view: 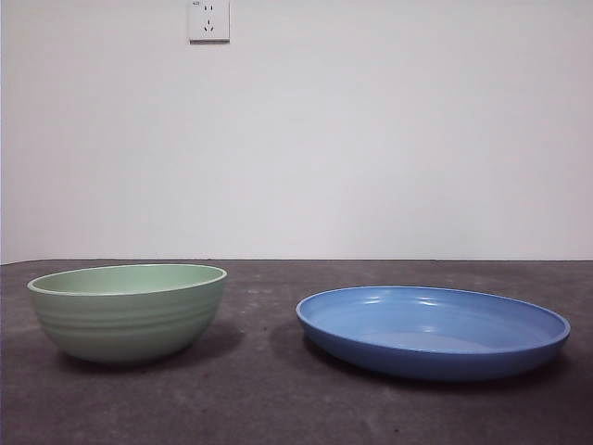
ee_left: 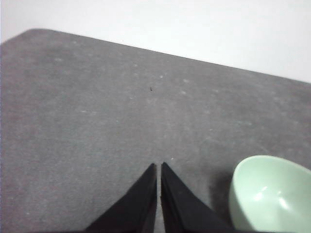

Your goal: Place the green bowl on the blue plate

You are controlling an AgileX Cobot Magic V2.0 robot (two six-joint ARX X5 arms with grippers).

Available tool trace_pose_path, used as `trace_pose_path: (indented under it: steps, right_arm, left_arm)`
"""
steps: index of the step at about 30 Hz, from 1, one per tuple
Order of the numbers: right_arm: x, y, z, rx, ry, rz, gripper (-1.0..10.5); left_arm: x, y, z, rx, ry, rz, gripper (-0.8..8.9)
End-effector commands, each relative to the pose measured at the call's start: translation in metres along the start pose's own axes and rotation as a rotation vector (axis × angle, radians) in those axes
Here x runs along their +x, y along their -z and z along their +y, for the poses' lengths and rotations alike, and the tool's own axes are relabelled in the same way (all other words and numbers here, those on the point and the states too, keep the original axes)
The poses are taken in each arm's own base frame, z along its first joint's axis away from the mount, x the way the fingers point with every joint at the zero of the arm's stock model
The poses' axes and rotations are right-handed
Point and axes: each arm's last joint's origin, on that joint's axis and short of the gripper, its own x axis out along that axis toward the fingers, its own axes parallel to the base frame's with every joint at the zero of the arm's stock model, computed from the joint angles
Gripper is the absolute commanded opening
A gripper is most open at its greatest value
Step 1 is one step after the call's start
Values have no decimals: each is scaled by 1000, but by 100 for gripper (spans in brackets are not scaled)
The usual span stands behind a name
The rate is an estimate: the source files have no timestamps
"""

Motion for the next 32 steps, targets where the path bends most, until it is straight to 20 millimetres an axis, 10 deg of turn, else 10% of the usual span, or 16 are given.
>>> trace_pose_path:
  steps: [1,23,32]
  right_arm:
    - [-7,-25,8,137,-35,-76,14]
    - [12,-159,62,234,-401,337,13]
    - [16,-197,96,71,-560,452,14]
  left_arm:
    - [-6,-23,-5,-80,15,-67,15]
    - [1,-176,-62,-271,407,100,15]
    - [3,-203,-98,-207,616,245,15]
